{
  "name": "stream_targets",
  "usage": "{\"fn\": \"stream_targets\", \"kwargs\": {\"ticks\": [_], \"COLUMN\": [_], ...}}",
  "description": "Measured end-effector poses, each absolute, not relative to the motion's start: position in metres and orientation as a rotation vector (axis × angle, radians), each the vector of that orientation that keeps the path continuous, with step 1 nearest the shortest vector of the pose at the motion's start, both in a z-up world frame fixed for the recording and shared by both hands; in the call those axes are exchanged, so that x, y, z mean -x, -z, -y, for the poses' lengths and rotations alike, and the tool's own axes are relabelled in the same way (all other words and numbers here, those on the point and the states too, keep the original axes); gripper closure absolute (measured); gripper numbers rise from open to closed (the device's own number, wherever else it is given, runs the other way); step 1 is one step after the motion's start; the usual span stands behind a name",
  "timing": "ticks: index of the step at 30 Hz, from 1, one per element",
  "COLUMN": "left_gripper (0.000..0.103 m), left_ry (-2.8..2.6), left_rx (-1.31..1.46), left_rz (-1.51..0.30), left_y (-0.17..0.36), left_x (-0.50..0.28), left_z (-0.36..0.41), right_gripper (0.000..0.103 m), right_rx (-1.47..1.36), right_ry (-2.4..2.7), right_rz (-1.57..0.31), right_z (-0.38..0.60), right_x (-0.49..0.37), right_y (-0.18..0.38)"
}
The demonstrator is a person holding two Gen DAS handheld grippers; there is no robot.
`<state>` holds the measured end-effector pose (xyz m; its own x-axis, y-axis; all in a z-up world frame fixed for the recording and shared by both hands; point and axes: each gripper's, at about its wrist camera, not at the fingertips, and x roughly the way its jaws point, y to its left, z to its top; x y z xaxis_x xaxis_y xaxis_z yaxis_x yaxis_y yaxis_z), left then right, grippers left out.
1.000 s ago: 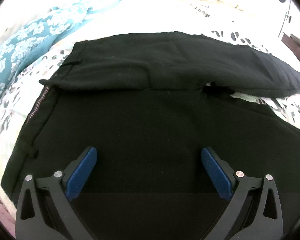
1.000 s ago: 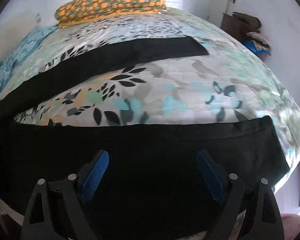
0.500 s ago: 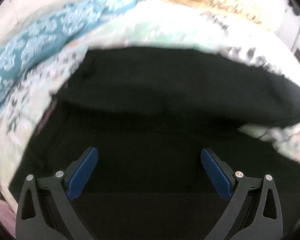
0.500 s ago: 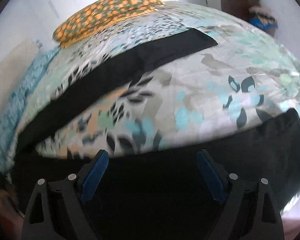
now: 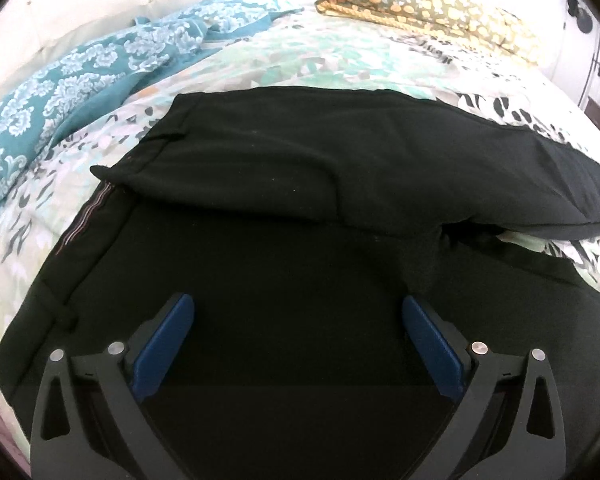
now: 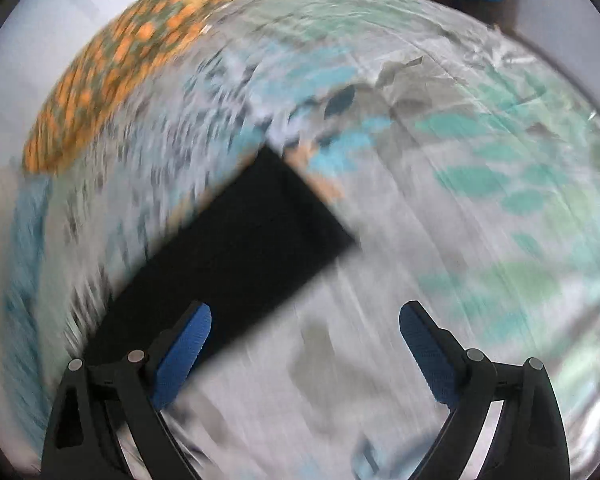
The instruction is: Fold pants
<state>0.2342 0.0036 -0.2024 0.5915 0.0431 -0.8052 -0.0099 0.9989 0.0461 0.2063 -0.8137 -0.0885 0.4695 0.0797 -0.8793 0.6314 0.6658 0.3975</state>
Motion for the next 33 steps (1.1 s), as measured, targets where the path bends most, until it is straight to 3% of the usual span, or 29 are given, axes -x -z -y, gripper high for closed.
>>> {"fn": "stream_targets", "kwargs": {"ticks": [10,11,12,13,14,19,24,27,30,33], "left_gripper": [0.000,0.000,0.000,0.000,0.000,0.000,0.000,0.000,0.000,0.000], "left_ry": [-0.046,-0.047,-0.048,-0.048,-0.047,-0.046,-0.051,-0.052,-0.053,-0.056], "left_rx": [-0.063,-0.064,-0.065,-0.066,-0.066,-0.065,-0.074,-0.077,-0.083,-0.091], "left_rz": [-0.929,-0.930,-0.930,-0.930,-0.930,-0.929,-0.930,-0.930,-0.933,-0.939], "left_y": [0.205,0.205,0.205,0.205,0.205,0.205,0.205,0.204,0.204,0.203], "left_x": [-0.235,-0.235,-0.236,-0.236,-0.236,-0.236,-0.236,-0.236,-0.236,-0.237], "left_z": [0.000,0.000,0.000,0.000,0.000,0.000,0.000,0.000,0.001,0.001], "right_gripper": [0.009,0.016,0.030,0.074,0.098,0.099,0.099,0.099,0.099,0.086], "right_rx": [-0.389,-0.375,-0.380,-0.393,-0.385,-0.324,-0.339,-0.396,-0.444,-0.498], "right_ry": [0.352,0.346,0.314,0.295,0.307,0.218,0.156,0.272,0.448,0.578], "right_rz": [-1.218,-1.221,-1.207,-1.203,-1.194,-0.935,-0.755,-0.783,-0.965,-0.892], "right_z": [0.810,0.809,0.807,0.808,0.807,0.773,0.720,0.713,0.721,0.732], "right_x": [-0.319,-0.321,-0.322,-0.321,-0.318,-0.251,-0.109,-0.015,0.028,0.053], "right_y": [0.112,0.114,0.115,0.115,0.113,0.045,-0.010,0.010,0.052,0.032]}}
